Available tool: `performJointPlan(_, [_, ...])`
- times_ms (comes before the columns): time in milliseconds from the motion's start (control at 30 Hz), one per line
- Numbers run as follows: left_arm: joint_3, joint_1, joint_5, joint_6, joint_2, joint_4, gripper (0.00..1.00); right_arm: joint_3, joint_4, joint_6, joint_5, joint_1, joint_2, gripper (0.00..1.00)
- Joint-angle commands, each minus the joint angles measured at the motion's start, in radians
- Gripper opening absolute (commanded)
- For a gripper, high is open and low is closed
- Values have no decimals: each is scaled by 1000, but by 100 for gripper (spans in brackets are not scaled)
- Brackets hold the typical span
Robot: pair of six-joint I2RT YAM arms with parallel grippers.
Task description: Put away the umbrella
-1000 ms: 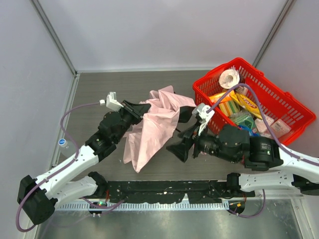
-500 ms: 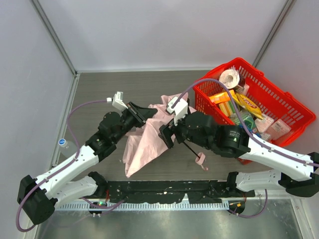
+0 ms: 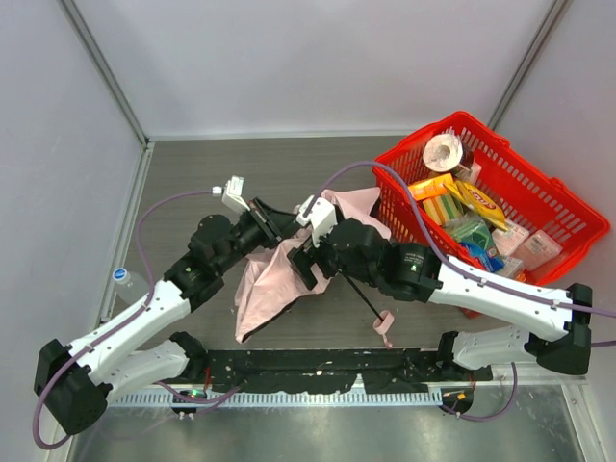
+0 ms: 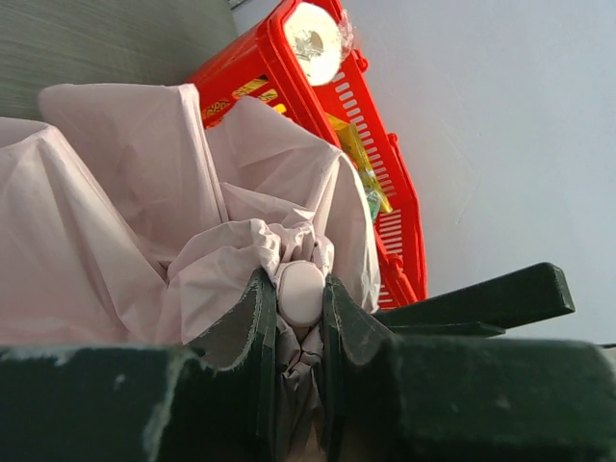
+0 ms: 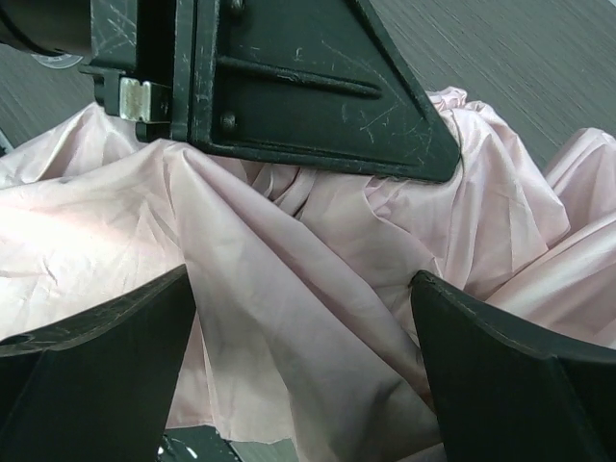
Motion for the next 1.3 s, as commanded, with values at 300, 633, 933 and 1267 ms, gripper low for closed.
performJointPlan(300, [171,-3,220,60,8,94,0,-65,71,-7,46,-45,0,95])
performJointPlan(633, [223,-1,137,140,-9,-93,0,-85,92,-33,176,-50,-48,96])
performJointPlan(933, [217,-1,348,58,31,91,0,-147,247,-35,-101,-139,-37,99])
performJointPlan(1267, [176,0,463,-38,41,263,0,-213,391,13,-361,-197,-55,79])
